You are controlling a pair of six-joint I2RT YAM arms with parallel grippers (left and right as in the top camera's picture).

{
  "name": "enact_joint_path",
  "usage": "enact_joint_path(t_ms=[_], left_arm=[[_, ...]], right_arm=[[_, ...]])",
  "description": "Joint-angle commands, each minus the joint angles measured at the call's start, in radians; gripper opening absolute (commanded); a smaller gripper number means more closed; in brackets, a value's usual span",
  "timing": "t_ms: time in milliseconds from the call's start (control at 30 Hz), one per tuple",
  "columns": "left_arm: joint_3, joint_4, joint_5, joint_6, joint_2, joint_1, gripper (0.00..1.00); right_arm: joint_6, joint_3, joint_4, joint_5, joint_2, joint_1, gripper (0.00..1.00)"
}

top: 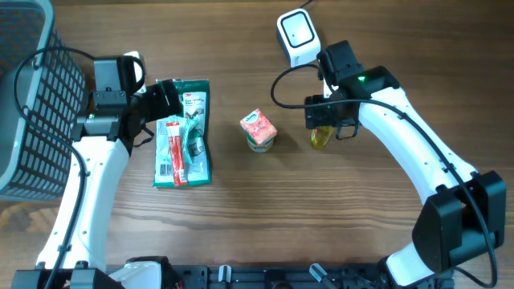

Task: Scan the item barcode
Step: 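Lower the right gripper around the Vim bottle and close it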

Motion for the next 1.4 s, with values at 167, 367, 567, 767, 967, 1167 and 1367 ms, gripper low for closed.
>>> enact_joint_path(t_ms=[167, 367, 567, 767, 967, 1167, 1367], left_arm=[[0.011, 0.003, 0.008, 0.005, -0.011, 0.005, 1.00], [0.011, 0.003, 0.008, 0.005, -0.011, 0.005, 1.00], [0.011, 0.003, 0.008, 0.005, -0.011, 0.005, 1.00], [0.011, 0.003, 0.008, 0.005, -0.011, 0.005, 1.00], [0.011, 0.003, 0.008, 0.005, -0.011, 0.005, 1.00], [0.011, 0.003, 0.008, 0.005, -0.011, 0.005, 1.00], [0.011, 0.003, 0.008, 0.005, -0.011, 0.005, 1.00]], right_arm=[[0.088, 0.014, 0.027, 0.031, 0.011, 0.002, 1.00], [0.157, 0.014, -0.002, 0.032, 0.011, 0.002, 0.95], [0.195, 0.014, -0.021, 0.031, 0.011, 0.003, 0.80], [0.195, 0.014, -0.025, 0.031, 0.034, 0.003, 0.77], [0.165, 0.014, -0.009, 0.032, 0.047, 0.002, 0.86], [0.162, 0.057, -0.021, 0.031, -0.011, 0.001, 1.00], [0.159, 0.053, -0.060, 0.020, -0.019, 0.001, 0.76]])
